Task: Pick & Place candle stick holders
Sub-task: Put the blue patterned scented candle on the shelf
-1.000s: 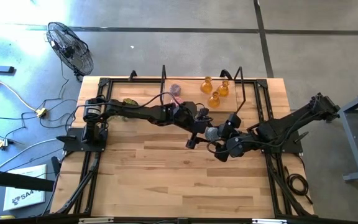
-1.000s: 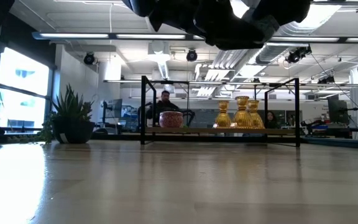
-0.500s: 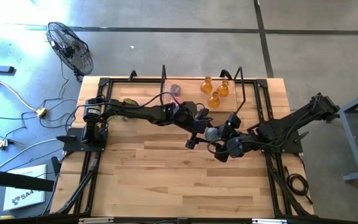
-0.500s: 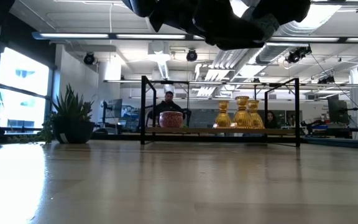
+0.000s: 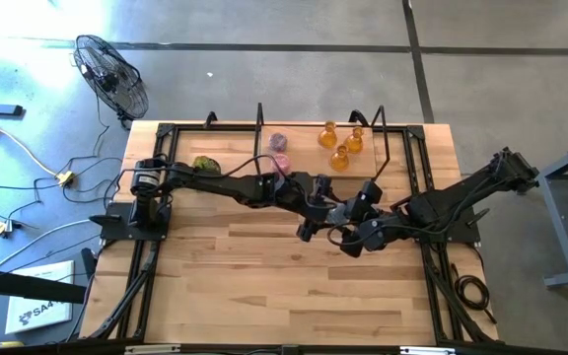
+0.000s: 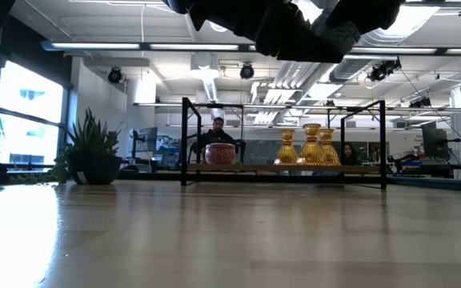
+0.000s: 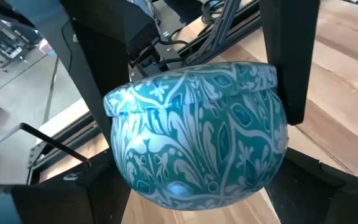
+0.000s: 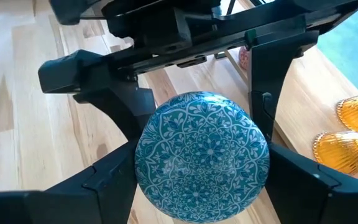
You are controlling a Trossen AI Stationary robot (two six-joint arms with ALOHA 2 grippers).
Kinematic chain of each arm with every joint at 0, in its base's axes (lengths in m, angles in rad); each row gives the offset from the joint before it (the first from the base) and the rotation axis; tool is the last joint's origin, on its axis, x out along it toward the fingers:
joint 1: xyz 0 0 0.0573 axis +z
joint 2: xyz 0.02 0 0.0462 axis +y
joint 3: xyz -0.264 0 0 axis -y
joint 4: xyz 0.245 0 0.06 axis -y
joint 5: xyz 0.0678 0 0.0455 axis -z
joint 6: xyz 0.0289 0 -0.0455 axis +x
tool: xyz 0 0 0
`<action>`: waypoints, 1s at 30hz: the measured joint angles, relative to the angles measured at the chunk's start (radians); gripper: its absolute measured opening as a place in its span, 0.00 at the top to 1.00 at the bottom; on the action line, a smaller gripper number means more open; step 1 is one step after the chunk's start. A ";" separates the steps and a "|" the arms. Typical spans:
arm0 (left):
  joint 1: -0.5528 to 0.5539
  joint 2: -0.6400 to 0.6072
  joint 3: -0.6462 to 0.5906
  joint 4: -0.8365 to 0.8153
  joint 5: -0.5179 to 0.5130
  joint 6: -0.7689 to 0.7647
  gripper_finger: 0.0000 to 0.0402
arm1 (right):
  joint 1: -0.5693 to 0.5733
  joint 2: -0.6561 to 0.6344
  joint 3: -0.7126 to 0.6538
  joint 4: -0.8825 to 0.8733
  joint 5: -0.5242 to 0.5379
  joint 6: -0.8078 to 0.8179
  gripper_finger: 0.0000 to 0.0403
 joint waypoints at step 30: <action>0.001 0.000 0.000 0.045 0.044 -0.255 0.23 | 0.000 -0.002 0.001 0.002 0.017 0.015 0.30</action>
